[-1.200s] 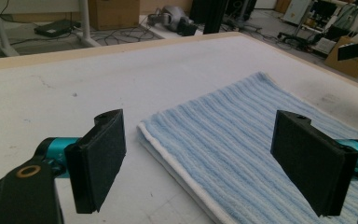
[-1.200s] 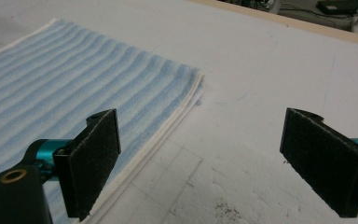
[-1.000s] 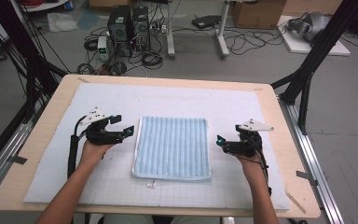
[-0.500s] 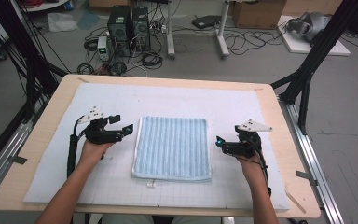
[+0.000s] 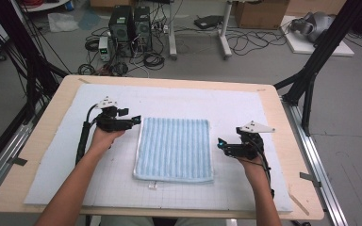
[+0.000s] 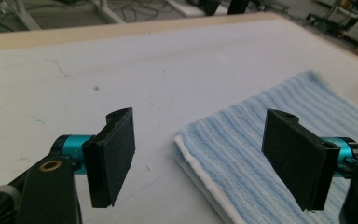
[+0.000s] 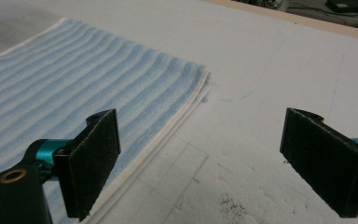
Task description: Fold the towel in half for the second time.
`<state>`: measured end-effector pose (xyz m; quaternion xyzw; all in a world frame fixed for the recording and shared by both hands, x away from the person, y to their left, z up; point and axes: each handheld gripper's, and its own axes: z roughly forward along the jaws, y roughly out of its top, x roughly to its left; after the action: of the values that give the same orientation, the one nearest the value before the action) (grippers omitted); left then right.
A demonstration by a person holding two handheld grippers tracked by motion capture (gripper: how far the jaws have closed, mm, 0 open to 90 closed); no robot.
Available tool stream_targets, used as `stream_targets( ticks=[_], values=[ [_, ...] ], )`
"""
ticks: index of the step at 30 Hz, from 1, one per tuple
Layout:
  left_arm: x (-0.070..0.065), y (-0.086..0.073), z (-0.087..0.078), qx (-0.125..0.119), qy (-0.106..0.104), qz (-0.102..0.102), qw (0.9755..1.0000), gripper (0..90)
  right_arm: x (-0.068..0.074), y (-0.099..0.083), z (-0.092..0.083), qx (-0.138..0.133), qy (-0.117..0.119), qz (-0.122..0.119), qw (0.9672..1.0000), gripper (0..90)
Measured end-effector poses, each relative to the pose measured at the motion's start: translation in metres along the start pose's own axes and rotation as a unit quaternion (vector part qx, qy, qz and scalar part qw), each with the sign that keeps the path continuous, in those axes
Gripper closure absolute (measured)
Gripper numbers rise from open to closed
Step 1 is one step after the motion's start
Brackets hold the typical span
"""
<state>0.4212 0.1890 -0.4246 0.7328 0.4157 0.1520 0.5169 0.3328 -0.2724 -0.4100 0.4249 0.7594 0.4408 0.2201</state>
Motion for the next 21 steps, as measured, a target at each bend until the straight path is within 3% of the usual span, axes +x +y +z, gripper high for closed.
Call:
stream_targets(
  ticks=[7, 12, 19, 21],
  values=[
    [0.002, 0.0, 0.032, 0.051, 0.01, 0.009, 0.9986, 33.8, 0.001, -0.001, 0.002, 0.006, 0.004, -0.001, 1.0, 11.2],
    [-0.001, -0.003, 0.047, 0.073, 0.018, 0.017, 0.997, 40.6, 0.001, -0.001, 0.003, 0.008, 0.005, -0.002, 1.0, 11.2],
    [-0.01, -0.006, 0.055, 0.097, 0.018, 0.062, 0.9932, 60.9, 0.001, -0.002, 0.003, 0.01, 0.007, 0.001, 0.9999, 11.2],
    [-0.011, -0.006, 0.055, 0.1, 0.016, 0.066, 0.9927, 67.5, 0.001, -0.002, 0.004, 0.01, 0.007, 0.001, 0.9999, 11.2]
  ],
)
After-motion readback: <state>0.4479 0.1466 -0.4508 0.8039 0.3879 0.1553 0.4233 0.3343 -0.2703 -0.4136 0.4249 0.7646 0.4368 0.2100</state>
